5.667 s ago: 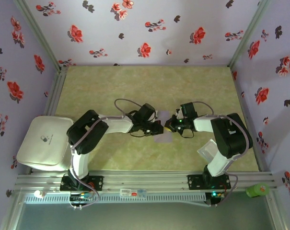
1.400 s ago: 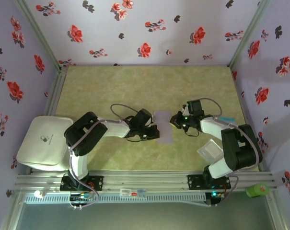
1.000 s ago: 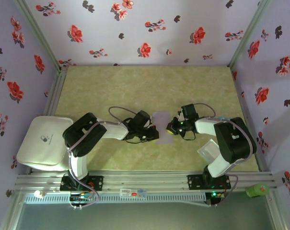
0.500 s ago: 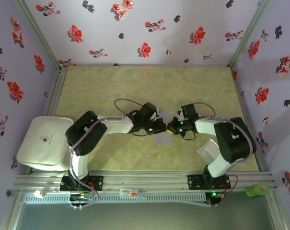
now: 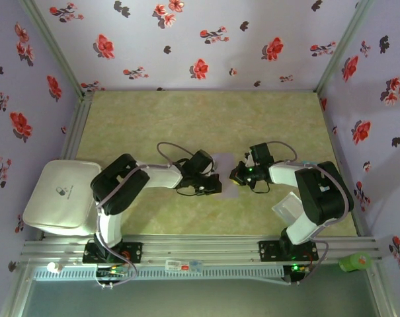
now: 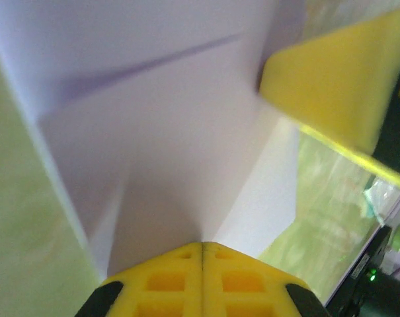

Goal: Fold a paper plane with a square sheet of paper (pick it up from the middle)
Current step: Fold the triangle a second time at the center of the table.

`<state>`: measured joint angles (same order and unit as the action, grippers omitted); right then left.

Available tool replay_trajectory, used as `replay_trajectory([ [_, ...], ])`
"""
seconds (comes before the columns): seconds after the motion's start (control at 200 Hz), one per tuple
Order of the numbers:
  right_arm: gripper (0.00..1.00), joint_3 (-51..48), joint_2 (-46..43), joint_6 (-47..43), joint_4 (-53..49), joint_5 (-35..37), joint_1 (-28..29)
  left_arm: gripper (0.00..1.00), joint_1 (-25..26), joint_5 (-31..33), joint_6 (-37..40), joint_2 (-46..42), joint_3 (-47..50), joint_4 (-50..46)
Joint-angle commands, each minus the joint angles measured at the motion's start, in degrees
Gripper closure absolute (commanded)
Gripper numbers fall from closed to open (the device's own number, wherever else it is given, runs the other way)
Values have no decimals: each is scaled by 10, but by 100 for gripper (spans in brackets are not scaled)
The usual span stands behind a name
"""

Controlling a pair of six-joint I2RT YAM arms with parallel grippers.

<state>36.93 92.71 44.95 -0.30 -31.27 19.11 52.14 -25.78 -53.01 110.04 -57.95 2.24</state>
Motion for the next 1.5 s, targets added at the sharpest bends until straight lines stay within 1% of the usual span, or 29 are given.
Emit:
replay_trajectory([
  [0.0, 100, -8, 20, -14, -49, 42, -4, 98, 7, -5, 41, -27, 24, -79],
  [0.12, 100, -7, 21, -14, -45, 36, -5, 98, 9, -7, 49, -53, 36, -88],
  [0.19, 100, -9, 18, -11, -33, 21, -4, 98, 8, -7, 54, -71, 34, -85],
  [0.295, 97, -9, 4, 3, -7, -3, -2, 98, 4, -1, 71, -100, 28, -67],
  [0.405, 91, -1, -30, 15, 4, -10, 4, 97, -23, -1, 75, -112, 22, -39],
  [0.515, 86, 6, -79, 18, -19, 13, 3, 95, -48, -6, 89, -99, -22, -69],
  [0.655, 80, -1, -152, 25, -63, 62, 4, 95, -52, -6, 112, -60, -82, -118],
  [0.74, 77, -15, -188, 42, -83, 86, 4, 95, -52, -8, 122, -36, -99, -124],
  [0.805, 74, -32, -210, 58, -86, 86, 4, 95, -52, -9, 128, -19, -112, -131],
  [0.91, 68, -56, -231, 82, -88, 65, 5, 96, -52, -8, 142, 3, -132, -147],
  [1.06, 64, -77, -241, 99, -98, 41, 13, 96, -52, 1, 150, 23, -136, -155],
  [1.185, 64, -77, -224, 93, -127, 38, 18, 97, -53, 3, 150, 37, -125, -138],
  [1.28, 64, -76, -209, 95, -121, 27, 24, 98, -53, 6, 149, 48, -117, -137],
  [1.495, 63, -65, -177, 91, -133, 38, 37, 99, -51, 9, 138, 47, -82, -116],
])
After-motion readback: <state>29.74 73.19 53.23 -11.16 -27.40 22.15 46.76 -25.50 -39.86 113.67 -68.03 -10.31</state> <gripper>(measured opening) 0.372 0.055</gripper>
